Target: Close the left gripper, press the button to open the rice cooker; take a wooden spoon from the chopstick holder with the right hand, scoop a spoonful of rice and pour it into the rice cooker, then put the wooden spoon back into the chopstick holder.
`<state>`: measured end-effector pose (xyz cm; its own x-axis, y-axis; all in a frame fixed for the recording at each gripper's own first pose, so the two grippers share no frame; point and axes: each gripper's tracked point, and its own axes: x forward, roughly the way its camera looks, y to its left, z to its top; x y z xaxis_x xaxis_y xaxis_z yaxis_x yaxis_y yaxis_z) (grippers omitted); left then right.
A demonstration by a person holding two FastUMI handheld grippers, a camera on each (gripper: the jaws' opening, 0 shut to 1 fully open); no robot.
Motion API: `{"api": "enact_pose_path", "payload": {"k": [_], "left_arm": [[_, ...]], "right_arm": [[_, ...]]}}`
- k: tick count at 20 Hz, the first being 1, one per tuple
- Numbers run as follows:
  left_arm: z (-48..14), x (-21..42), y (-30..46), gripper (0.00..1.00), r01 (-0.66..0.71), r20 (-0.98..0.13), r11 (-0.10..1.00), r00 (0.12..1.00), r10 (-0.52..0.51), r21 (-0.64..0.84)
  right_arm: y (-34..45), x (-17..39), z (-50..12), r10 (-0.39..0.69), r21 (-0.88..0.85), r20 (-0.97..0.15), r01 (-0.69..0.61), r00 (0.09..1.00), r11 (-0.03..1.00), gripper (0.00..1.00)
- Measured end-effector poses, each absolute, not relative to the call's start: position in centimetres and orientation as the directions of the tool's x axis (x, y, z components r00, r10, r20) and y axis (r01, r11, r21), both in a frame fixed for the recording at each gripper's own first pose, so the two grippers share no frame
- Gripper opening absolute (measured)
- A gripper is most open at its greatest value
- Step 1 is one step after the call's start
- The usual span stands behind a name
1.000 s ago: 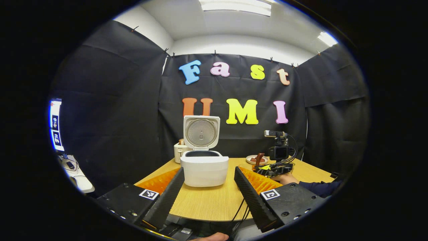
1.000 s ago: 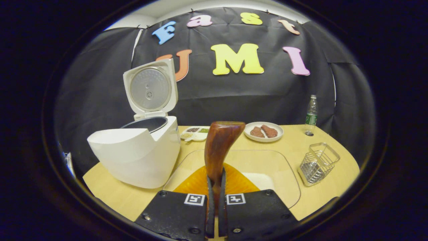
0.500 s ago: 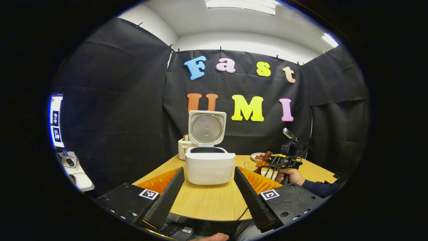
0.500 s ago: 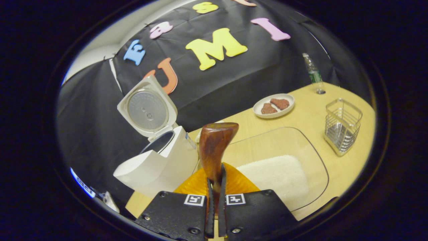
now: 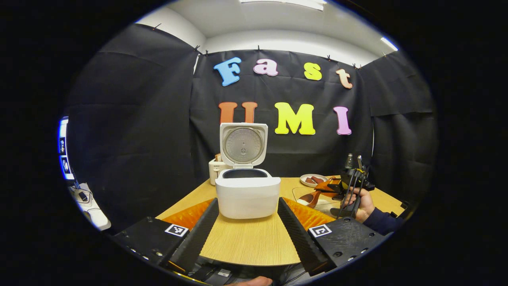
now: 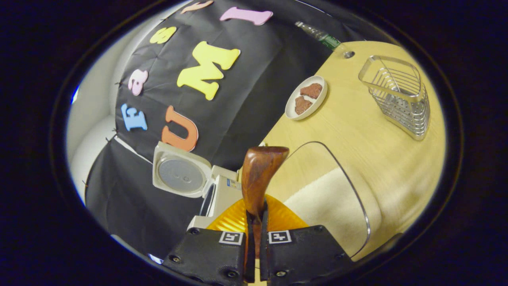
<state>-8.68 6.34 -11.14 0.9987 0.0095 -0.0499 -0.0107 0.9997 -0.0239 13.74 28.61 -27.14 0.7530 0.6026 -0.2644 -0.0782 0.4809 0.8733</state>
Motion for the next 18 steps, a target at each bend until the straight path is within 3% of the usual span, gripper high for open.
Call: {"api": "enact_pose_path", "payload": {"k": [3, 6, 11, 18], "left_arm": [[-11.0, -7.3, 5.3, 0.94, 0.008, -0.055, 1.000, 0.998, -0.008, -0.006], [-10.8, -5.5, 4.9, 0.95, 0.008, -0.071, 1.000, 0.997, -0.007, 0.014], [-10.1, -3.4, 4.5, 0.95, 0.021, -0.079, 1.000, 0.997, -0.021, 0.003], [-9.4, -2.2, 5.5, 0.95, 0.026, -0.066, 1.000, 0.998, -0.025, 0.014]], "right_arm": [[26.3, 15.3, -27.0, 0.568, 0.889, -0.236, -0.061, 0.788, 0.454, 0.10], [24.6, 16.2, -25.2, 0.574, 0.936, -0.161, -0.061, 0.803, 0.348, 0.10], [20.4, 17.6, -17.2, 0.531, 0.989, 0.135, -0.082, 0.837, -0.123, 0.09], [23.1, 17.5, -14.5, 0.565, 0.993, 0.101, -0.119, 0.819, -0.005, 0.10]]}}
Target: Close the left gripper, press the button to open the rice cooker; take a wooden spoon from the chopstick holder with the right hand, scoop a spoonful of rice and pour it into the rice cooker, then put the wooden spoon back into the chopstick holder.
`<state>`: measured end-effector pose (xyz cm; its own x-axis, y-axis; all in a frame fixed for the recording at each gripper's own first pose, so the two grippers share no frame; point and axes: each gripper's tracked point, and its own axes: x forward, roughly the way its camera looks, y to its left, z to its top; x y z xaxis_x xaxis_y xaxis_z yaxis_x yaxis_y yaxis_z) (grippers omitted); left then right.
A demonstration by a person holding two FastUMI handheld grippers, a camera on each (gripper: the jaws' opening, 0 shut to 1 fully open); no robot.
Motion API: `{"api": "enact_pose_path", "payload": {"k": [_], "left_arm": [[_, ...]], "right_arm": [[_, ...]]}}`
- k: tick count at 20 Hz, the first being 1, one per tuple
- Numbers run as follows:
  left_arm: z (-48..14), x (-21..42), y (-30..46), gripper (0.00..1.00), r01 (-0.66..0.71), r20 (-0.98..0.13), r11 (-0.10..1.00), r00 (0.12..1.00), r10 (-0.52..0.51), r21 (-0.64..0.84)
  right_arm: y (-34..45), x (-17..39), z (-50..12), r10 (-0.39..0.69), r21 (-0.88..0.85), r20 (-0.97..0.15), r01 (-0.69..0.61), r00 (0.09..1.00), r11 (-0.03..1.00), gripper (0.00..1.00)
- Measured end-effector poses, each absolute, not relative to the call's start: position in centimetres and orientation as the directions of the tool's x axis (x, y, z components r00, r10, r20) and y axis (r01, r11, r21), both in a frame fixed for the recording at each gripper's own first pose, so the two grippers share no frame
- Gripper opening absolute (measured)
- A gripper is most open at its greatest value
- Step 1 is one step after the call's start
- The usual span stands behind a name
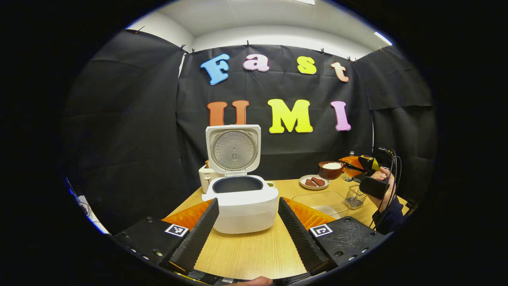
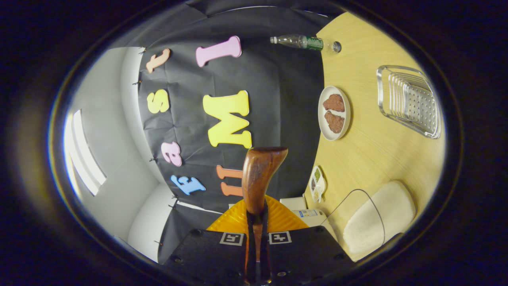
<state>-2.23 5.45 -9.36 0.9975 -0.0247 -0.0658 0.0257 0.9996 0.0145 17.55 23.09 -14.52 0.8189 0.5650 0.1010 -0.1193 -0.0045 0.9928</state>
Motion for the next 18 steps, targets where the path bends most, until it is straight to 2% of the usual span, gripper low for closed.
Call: {"api": "enact_pose_path", "payload": {"k": [7, 11, 18], "left_arm": [[-10.1, -1.6, 8.3, 0.94, -0.009, -0.065, 1.000, 0.998, 0.008, -0.013], [-11.1, -1.5, 8.8, 0.94, -0.003, -0.080, 1.000, 0.997, 0.001, -0.030], [-11.3, -1.4, 10.6, 0.94, -0.008, -0.067, 0.999, 0.998, 0.005, -0.044]], "right_arm": [[27.8, 18.0, -13.2, 0.602, 0.975, 0.047, -0.168, 0.797, 0.147, 0.10], [29.6, 18.8, -12.7, 0.625, 0.969, -0.001, -0.154, 0.781, 0.193, 0.09], [35.8, 19.7, -8.4, 0.654, 0.928, -0.009, -0.237, 0.757, 0.287, 0.10]]}}
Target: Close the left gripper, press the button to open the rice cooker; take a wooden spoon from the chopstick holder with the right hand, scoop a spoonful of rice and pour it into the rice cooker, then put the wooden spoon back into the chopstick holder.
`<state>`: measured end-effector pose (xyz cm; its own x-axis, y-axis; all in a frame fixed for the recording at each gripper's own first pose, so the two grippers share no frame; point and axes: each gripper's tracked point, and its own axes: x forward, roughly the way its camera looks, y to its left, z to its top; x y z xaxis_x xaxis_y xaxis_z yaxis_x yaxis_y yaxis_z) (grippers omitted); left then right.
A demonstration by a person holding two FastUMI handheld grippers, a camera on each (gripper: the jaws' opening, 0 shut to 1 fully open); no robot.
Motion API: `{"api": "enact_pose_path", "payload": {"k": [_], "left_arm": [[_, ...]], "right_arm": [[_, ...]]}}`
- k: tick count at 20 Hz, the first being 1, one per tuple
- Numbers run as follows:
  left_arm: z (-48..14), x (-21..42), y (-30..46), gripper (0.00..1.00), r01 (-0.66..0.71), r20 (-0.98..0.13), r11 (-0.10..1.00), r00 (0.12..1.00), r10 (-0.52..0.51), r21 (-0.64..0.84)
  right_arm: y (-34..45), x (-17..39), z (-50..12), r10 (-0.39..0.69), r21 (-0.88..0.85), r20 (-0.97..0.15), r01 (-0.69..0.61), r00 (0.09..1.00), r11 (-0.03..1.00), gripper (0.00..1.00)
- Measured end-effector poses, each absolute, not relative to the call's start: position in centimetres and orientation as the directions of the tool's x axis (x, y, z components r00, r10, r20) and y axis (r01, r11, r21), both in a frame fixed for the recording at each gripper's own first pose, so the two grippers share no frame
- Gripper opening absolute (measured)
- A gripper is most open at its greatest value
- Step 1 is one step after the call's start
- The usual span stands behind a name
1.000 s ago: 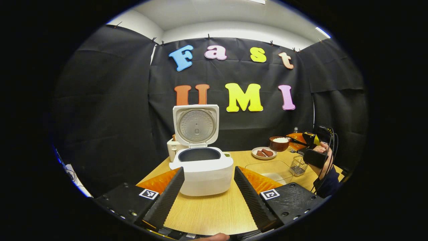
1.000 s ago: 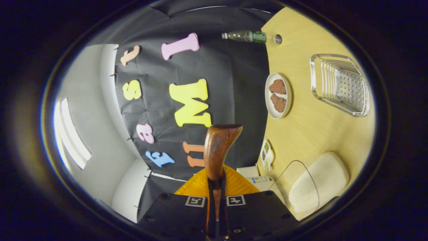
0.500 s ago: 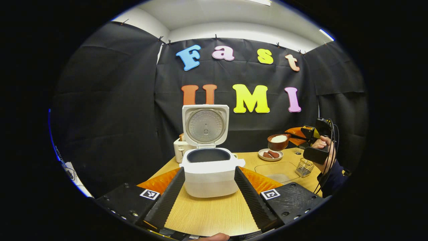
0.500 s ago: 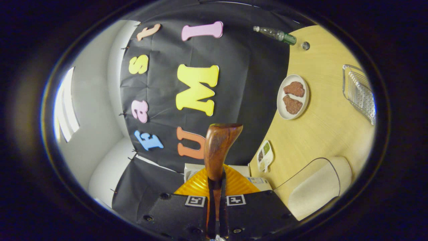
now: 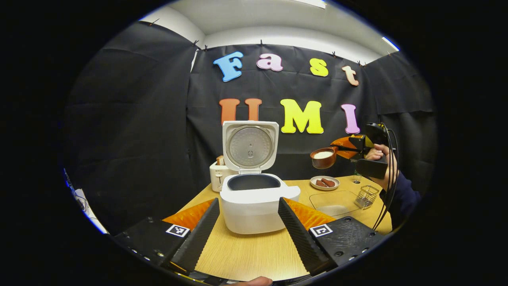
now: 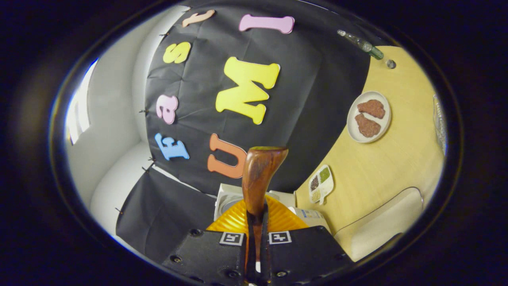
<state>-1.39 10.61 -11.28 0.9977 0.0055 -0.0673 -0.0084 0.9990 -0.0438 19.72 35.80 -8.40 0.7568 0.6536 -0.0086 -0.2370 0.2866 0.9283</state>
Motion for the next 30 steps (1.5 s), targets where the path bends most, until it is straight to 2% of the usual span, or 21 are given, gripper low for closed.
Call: {"api": "enact_pose_path", "payload": {"k": [5, 8, 15, 21, 24, 27, 30], "left_arm": [[-10.6, -2.2, 11.5, 0.94, -0.005, -0.043, 0.999, 0.999, 0.003, -0.048], [-10.1, -2.8, 11.7, 0.94, -0.004, -0.032, 0.999, 0.999, 0.002, -0.051], [-9.6, -3.4, 12.8, 0.94, -0.025, -0.023, 0.998, 0.999, 0.024, -0.055], [-9.5, -3.7, 13.3, 0.94, -0.034, -0.025, 0.999, 0.999, 0.033, -0.039], [-9.8, -3.9, 13.7, 0.94, -0.037, -0.031, 0.998, 0.999, 0.036, -0.044], [-10.1, -4.3, 14.0, 0.94, -0.051, -0.038, 0.998, 0.998, 0.049, -0.043], [-9.8, -4.5, 13.9, 0.94, -0.049, -0.039, 0.998, 0.998, 0.047, -0.046]], "right_arm": [[42.3, 22.0, -7.4, 0.657, 0.852, -0.081, -0.289, 0.750, 0.436, 0.10], [46.0, 23.4, -8.0, 0.646, 0.740, -0.141, -0.354, 0.750, 0.572, 0.10], [52.3, 26.2, -8.8, 0.605, 0.463, -0.188, -0.473, 0.774, 0.750, 0.10], [55.4, 25.9, -7.9, 0.612, 0.200, -0.145, -0.582, 0.778, 0.788, 0.10], [55.9, 25.5, -7.3, 0.568, 0.008, -0.085, -0.570, 0.818, 0.822, 0.10], [57.9, 23.3, -7.3, 0.599, -0.180, -0.029, -0.594, 0.800, 0.784, 0.10], [58.7, 21.5, -7.4, 0.630, -0.247, 0.000, -0.610, 0.777, 0.753, 0.10]]}}
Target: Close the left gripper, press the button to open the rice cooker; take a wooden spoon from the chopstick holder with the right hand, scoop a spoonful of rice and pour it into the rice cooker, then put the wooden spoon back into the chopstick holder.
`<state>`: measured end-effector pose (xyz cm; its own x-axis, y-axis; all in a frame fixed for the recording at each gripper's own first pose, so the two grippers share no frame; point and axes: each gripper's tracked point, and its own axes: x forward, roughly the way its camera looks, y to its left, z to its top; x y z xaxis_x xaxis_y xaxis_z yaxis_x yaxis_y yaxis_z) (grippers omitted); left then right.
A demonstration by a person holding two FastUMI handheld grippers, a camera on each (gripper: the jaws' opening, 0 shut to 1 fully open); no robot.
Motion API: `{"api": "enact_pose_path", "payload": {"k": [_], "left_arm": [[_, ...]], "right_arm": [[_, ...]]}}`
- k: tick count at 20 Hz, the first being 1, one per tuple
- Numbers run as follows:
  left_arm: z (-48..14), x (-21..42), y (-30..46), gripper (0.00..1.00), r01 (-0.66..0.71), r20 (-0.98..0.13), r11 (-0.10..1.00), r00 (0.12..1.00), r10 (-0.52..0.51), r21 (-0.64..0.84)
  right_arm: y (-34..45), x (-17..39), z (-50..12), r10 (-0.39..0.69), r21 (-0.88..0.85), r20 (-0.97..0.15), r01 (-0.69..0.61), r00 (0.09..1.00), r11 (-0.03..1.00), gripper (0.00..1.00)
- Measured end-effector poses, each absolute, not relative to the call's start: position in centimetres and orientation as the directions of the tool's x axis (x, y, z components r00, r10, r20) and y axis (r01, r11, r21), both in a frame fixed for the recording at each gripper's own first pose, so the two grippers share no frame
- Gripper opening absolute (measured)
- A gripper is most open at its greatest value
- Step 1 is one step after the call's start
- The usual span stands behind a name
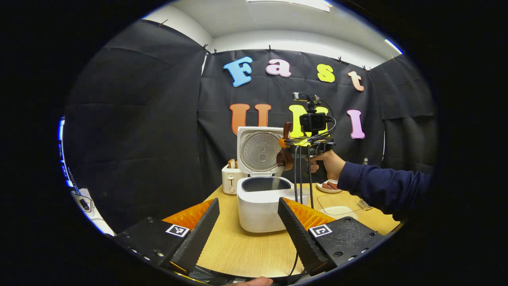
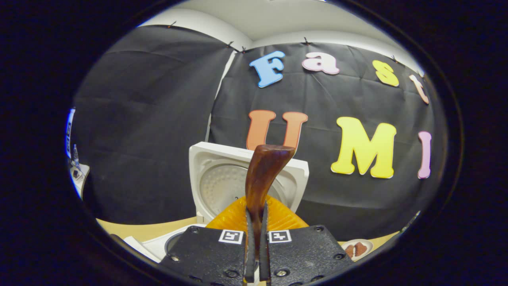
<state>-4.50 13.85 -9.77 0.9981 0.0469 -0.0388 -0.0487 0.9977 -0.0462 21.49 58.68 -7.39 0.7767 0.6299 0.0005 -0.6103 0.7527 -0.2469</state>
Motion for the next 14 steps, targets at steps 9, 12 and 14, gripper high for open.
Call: {"api": "enact_pose_path", "payload": {"k": [9, 12, 14], "left_arm": [[-8.4, -4.9, 11.3, 0.94, -0.032, -0.025, 0.999, 0.999, 0.031, -0.044], [-7.9, -4.6, 10.1, 0.94, -0.028, -0.018, 0.999, 0.999, 0.027, -0.027], [-7.5, -4.4, 9.2, 0.94, -0.022, -0.018, 1.000, 1.000, 0.021, -0.021]], "right_arm": [[55.1, 18.4, -4.3, 0.669, -0.320, 0.062, -0.620, 0.741, 0.716, 0.10], [52.0, 18.0, -3.1, 0.664, -0.300, 0.092, -0.616, 0.742, 0.729, 0.10], [48.6, 17.6, -2.2, 0.644, -0.260, 0.109, -0.603, 0.758, 0.754, 0.10]]}}
